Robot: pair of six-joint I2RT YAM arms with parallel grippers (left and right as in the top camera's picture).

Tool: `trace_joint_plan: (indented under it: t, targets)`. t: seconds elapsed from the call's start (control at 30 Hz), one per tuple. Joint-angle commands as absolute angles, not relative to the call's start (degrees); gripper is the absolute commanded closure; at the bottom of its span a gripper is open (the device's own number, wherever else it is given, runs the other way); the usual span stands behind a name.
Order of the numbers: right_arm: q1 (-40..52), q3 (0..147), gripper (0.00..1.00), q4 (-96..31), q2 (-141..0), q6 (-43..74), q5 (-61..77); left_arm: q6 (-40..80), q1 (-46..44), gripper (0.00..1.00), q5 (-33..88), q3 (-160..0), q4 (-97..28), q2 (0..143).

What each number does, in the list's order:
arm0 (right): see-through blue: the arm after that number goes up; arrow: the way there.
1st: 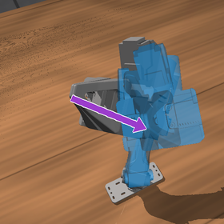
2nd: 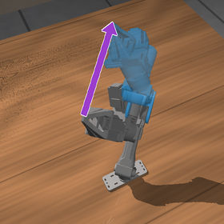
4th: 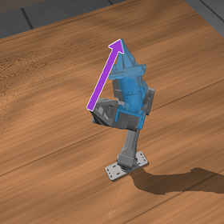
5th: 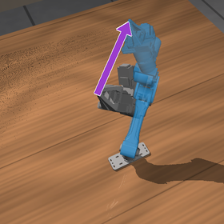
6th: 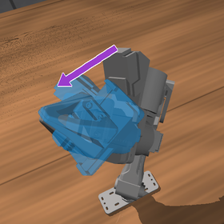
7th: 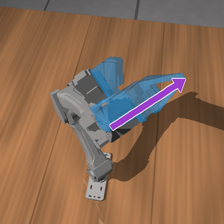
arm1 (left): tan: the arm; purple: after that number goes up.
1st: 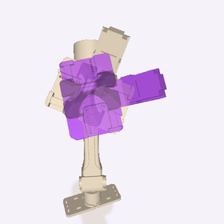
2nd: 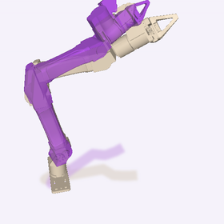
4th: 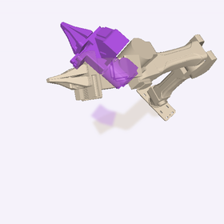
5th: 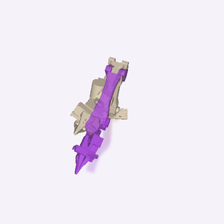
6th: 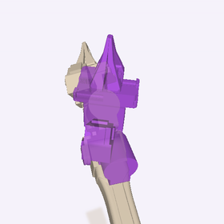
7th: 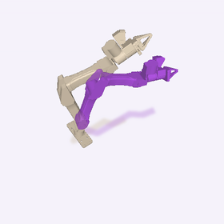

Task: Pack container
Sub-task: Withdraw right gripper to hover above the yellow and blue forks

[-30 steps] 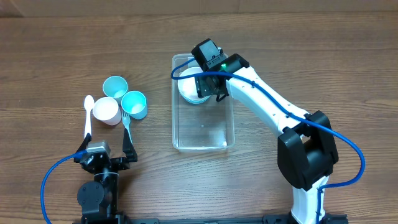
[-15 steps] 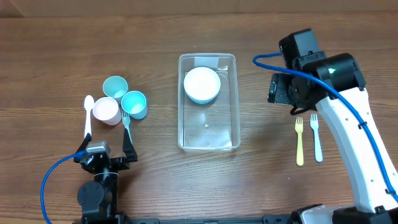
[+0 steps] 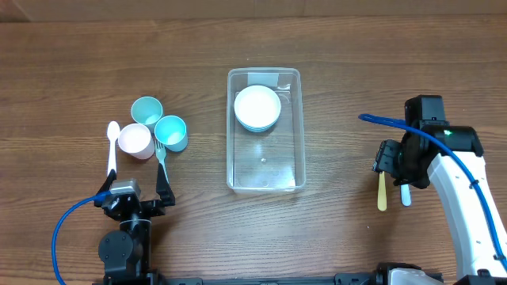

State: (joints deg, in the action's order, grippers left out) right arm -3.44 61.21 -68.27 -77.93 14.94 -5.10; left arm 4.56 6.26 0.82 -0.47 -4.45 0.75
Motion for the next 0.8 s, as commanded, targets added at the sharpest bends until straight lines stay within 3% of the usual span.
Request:
trace_joint_plan:
  t: [0.0, 0.2, 0.3, 0.43, 0.63, 0.77]
  targets:
    - [-3.7, 58.8, 0.35, -65.7, -78.7, 11.4, -7.4, 5.6, 6.4, 0.00, 0.7, -0.3, -4.4, 0.4]
    - [-3.7, 52.3, 0.34, -56.1, -84.2, 8.9, -7.5, 5.6, 6.3, 0.00, 0.7, -0.3, -4.4, 0.4]
    - [-3.7, 50.2, 0.18, -52.5, -87.5, 8.9, -7.5, 5.6, 6.3, 0.00, 0.7, -0.3, -4.4, 0.4]
    - [-3.7, 50.0, 0.17, -50.0, -89.1, 8.7, -7.5, 5.6, 6.3, 0.00, 0.7, -0.3, -4.4, 0.4]
    - [-3.7, 48.9, 0.00, -41.3, -89.1, 8.6, -7.5, 5.6, 6.3, 0.00, 0.7, -0.3, -4.4, 0.4]
    - [-3.7, 48.9, 0.00, -33.1, -89.1, 8.7, -7.5, 5.6, 6.3, 0.00, 0.7, -0.3, -4.4, 0.4]
